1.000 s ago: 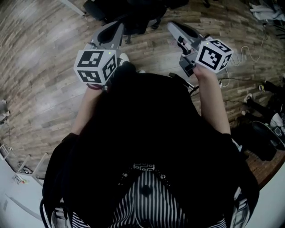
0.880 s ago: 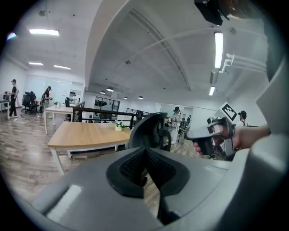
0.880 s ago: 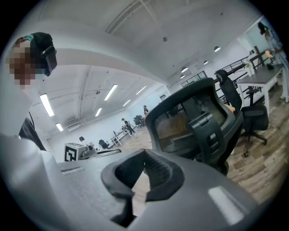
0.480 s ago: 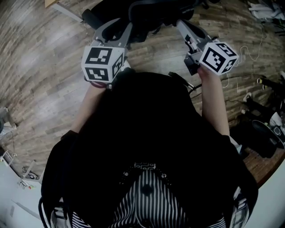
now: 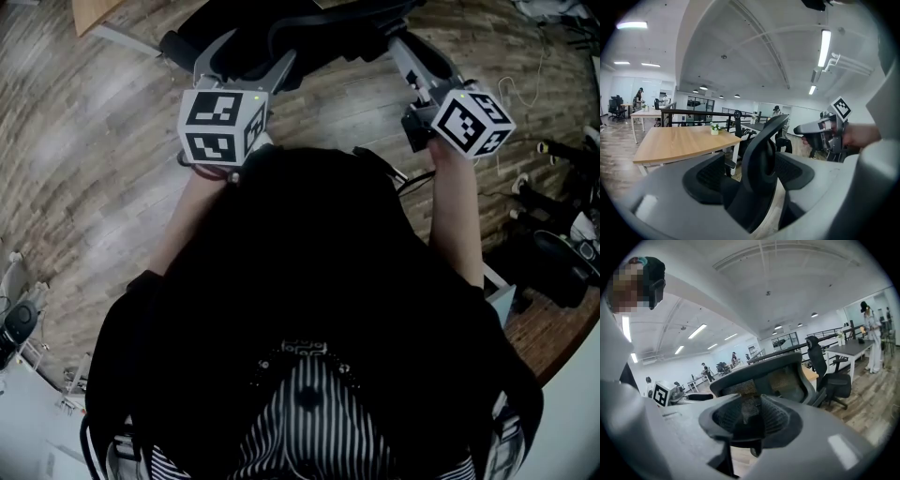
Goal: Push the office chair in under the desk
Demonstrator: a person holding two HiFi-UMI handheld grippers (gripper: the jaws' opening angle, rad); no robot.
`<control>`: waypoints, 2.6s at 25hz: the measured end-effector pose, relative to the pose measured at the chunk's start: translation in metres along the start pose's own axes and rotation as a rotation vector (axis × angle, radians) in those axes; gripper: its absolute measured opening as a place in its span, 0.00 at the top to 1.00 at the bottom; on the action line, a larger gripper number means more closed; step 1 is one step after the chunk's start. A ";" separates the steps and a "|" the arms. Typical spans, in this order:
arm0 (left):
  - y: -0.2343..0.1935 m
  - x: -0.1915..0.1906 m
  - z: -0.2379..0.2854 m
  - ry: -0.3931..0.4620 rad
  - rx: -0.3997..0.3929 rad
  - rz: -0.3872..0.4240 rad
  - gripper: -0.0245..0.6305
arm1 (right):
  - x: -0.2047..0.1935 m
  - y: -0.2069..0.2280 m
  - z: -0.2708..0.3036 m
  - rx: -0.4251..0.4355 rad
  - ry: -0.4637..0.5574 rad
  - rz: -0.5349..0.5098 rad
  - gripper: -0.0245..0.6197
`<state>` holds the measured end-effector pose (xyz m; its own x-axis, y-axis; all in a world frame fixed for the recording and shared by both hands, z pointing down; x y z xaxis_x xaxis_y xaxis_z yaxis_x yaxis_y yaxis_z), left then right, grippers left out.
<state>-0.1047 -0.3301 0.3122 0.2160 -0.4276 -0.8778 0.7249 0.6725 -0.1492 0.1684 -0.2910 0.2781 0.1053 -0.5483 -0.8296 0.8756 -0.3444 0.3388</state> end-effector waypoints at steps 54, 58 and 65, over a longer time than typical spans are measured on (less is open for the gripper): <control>0.021 0.010 0.084 -0.067 0.532 -0.154 0.48 | 0.070 0.178 0.125 0.295 -0.147 -0.298 0.53; 0.019 0.012 0.086 -0.064 0.541 -0.145 0.48 | 0.072 0.189 0.129 0.340 -0.150 -0.237 0.53; 0.017 0.014 0.088 -0.067 0.555 -0.139 0.48 | 0.074 0.186 0.135 0.296 -0.144 -0.278 0.55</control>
<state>-0.0321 -0.3779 0.3378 0.1222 -0.5391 -0.8333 0.9802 0.1971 0.0162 0.2757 -0.4985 0.3401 -0.2006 -0.4977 -0.8439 0.6861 -0.6863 0.2416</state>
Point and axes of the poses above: the fingertips, and each gripper's own axes: z forward along the fingers, y to its right, x out of its top, the point moved 8 cm from there along -z, backward along the fingers, and after that the axes turned 6 degrees about -y, right-handed, at the moved point
